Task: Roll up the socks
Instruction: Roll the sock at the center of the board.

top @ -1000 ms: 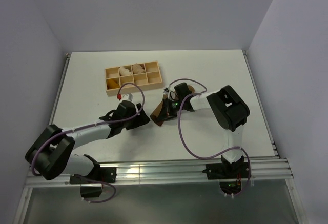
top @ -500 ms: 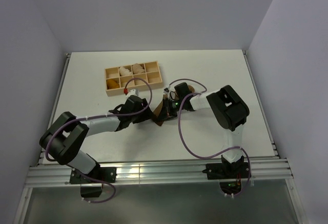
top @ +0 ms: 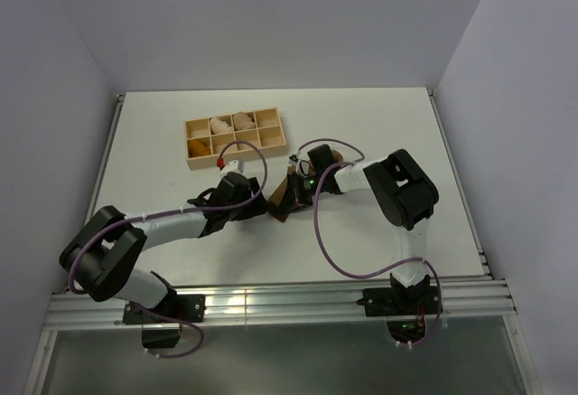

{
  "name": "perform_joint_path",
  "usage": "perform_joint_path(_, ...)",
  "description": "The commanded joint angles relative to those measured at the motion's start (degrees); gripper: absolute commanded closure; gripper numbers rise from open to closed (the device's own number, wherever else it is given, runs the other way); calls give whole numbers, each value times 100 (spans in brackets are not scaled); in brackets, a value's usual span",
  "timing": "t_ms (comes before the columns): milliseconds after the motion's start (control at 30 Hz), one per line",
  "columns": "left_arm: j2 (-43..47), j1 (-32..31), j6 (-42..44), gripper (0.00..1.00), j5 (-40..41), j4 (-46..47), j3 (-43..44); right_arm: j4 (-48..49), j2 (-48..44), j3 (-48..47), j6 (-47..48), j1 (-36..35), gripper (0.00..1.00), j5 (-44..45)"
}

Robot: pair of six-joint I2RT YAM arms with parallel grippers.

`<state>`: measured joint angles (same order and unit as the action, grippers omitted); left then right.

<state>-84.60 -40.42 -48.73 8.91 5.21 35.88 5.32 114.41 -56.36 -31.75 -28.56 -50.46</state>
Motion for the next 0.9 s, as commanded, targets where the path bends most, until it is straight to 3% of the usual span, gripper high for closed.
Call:
perform_joint_path(0, 313, -36, 338, 30, 50, 50, -2, -198, 152, -156, 239, 87, 99, 326)
perform_joint_path(267, -214, -36, 452, 36, -100, 138, 297, -233, 170, -174, 248, 87, 99, 361)
perform_joint_path(633, -382, -36, 487, 36, -319, 393, 270, -339, 222, -262, 301, 87, 99, 370)
perform_joint_path(867, -768, -36, 382, 39, -30, 182, 499, -427, 222, -297, 362, 87, 99, 387)
